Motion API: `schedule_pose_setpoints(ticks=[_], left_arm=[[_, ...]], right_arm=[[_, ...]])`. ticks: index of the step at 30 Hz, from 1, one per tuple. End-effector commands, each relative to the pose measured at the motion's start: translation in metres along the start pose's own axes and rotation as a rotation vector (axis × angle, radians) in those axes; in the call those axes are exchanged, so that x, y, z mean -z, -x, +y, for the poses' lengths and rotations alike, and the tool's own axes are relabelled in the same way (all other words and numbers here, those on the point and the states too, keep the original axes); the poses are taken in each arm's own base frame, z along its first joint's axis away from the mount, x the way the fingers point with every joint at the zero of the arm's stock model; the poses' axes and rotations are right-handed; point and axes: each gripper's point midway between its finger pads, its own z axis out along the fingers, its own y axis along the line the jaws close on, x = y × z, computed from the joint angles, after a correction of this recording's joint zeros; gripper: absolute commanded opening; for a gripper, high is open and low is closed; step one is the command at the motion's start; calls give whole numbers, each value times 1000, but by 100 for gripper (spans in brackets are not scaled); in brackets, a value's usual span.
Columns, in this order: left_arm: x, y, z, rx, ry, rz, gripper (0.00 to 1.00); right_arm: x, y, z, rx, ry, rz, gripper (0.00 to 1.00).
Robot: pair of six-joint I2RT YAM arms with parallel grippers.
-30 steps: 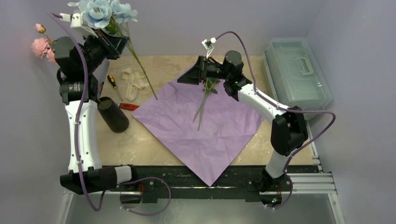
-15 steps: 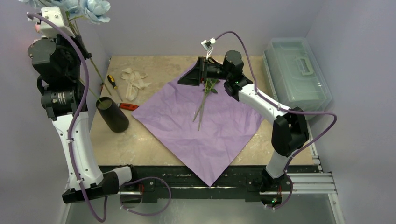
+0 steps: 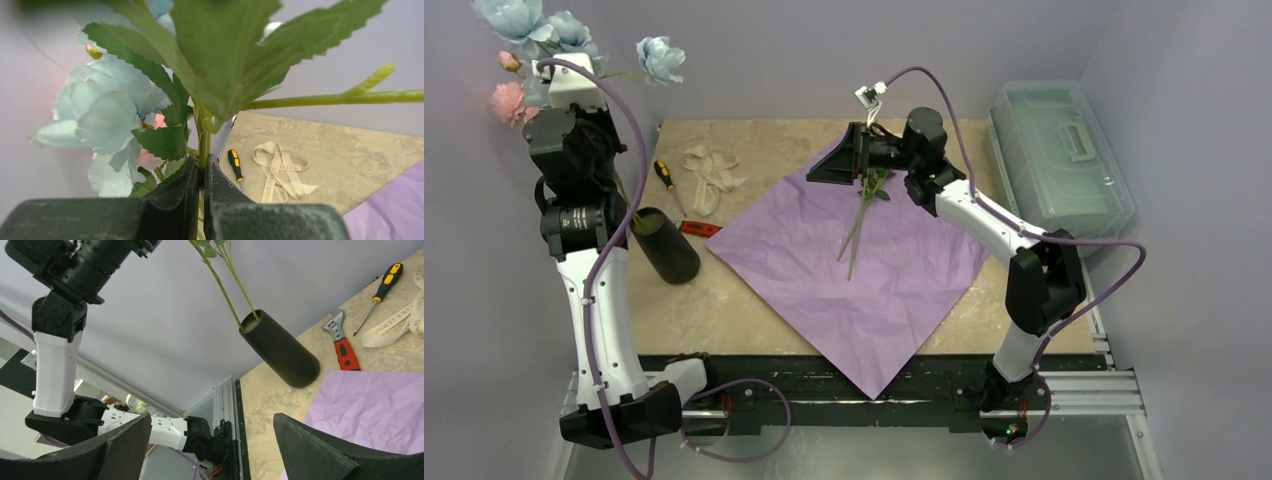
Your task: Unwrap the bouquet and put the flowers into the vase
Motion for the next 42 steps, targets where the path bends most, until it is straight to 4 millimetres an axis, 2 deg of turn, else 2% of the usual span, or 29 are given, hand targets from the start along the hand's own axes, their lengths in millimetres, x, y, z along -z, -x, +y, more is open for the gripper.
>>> schedule_pose_setpoints(ticks=[1,9,16,21,24,32,42], left_arm=[[-3,3,6,-33,33,-60,0],[-13,-37,-12,20,-26,31,0],[-3,-73,-17,53,-27,128,1],[6,-95,-19,65,-29,200,7],[11,-105,-19,65,-25,249,16],[28,-111,-11,21,-12,322,39],[49,-119,-26,4,-129,451,52]], right_arm=[[8,10,25,57,37,-15,95],[11,12,22,52,30,-18,95],[13,10,14,40,16,-19,95],[13,6,11,30,12,-12,95],[13,5,9,25,11,-9,96],[15,6,-4,25,-20,-7,96],[21,2,-16,18,-62,-9,96]])
